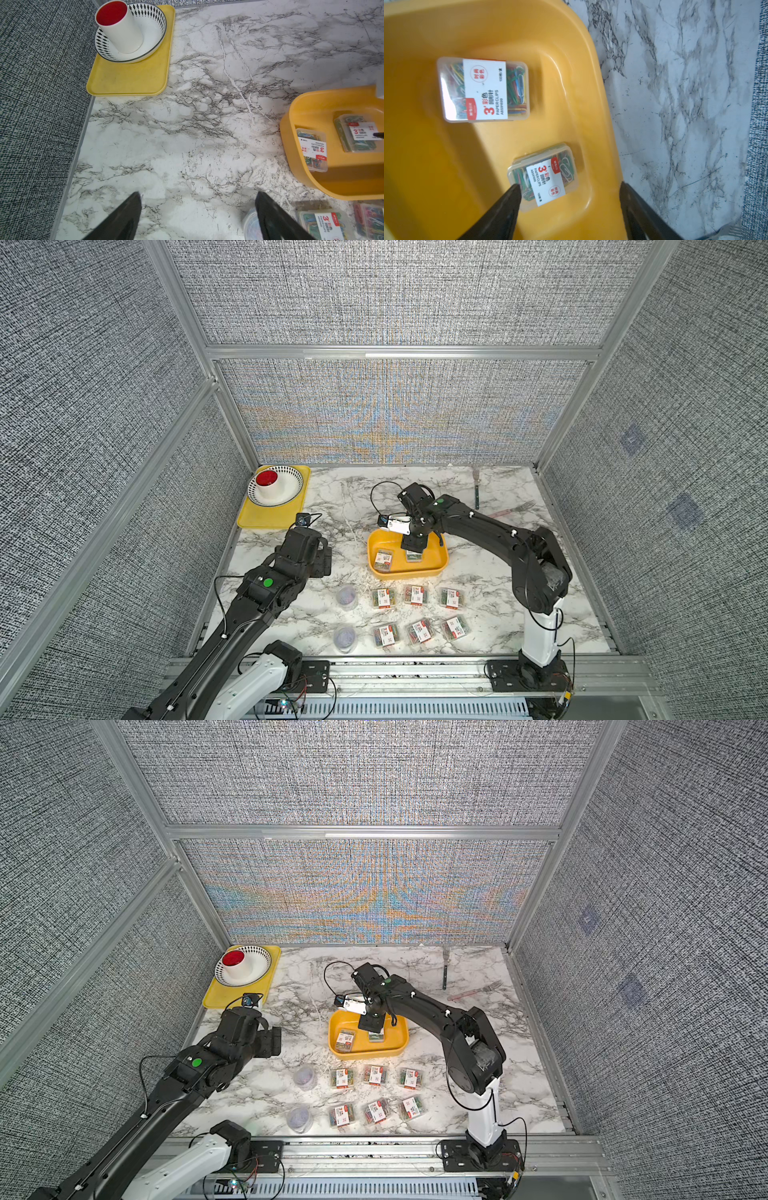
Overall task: Take the paper clips out of the storage box
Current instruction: Adjust the boxed paper clips in the storage box, then pick up the boxed paper clips from the storage box.
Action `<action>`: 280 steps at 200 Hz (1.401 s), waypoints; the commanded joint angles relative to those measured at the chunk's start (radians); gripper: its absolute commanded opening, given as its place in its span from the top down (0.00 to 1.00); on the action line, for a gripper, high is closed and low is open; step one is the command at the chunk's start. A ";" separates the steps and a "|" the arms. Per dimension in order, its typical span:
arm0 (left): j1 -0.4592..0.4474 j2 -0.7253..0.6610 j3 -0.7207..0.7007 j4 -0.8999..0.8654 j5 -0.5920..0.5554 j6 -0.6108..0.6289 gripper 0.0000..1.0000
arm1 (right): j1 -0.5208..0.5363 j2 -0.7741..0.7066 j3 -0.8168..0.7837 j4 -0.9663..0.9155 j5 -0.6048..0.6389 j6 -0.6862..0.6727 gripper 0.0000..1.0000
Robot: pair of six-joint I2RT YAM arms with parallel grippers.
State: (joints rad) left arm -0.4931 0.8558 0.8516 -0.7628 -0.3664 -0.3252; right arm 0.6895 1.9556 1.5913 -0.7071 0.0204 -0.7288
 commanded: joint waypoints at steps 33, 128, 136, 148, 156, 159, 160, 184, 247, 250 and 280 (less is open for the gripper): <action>0.002 -0.012 -0.001 0.016 0.003 -0.003 0.11 | 0.004 -0.014 0.059 -0.075 -0.070 0.223 0.25; 0.002 -0.021 -0.002 0.026 0.035 -0.001 0.11 | 0.013 -0.015 0.007 -0.043 0.075 0.972 0.32; 0.002 -0.028 -0.004 0.026 0.036 -0.003 0.11 | 0.013 -0.011 0.002 -0.042 0.078 1.001 0.32; 0.003 -0.033 -0.006 0.026 0.039 -0.003 0.11 | 0.015 -0.016 -0.017 -0.024 0.083 1.035 0.33; 0.002 -0.035 -0.006 0.028 0.041 -0.002 0.11 | 0.016 -0.024 -0.033 -0.008 0.087 1.058 0.32; 0.003 -0.035 -0.006 0.028 0.042 -0.003 0.11 | 0.016 -0.026 -0.040 -0.003 0.087 1.065 0.33; 0.003 -0.035 -0.006 0.028 0.043 -0.003 0.11 | 0.016 -0.027 -0.042 -0.002 0.087 1.068 0.32; 0.003 -0.034 -0.005 0.027 0.049 -0.003 0.11 | 0.016 -0.028 -0.071 0.017 0.085 1.118 0.32; 0.002 -0.053 -0.006 0.028 0.046 -0.002 0.11 | 0.015 0.020 -0.094 0.043 0.068 1.161 0.31; 0.003 -0.054 -0.005 0.029 0.046 -0.003 0.11 | 0.016 0.024 -0.096 0.045 0.068 1.163 0.31; 0.003 -0.066 -0.007 0.030 0.048 -0.003 0.11 | 0.010 0.038 -0.120 0.064 0.067 1.179 0.32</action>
State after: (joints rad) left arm -0.4923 0.7975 0.8467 -0.7574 -0.3202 -0.3256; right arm 0.7048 1.9846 1.4849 -0.6666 0.0895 0.4213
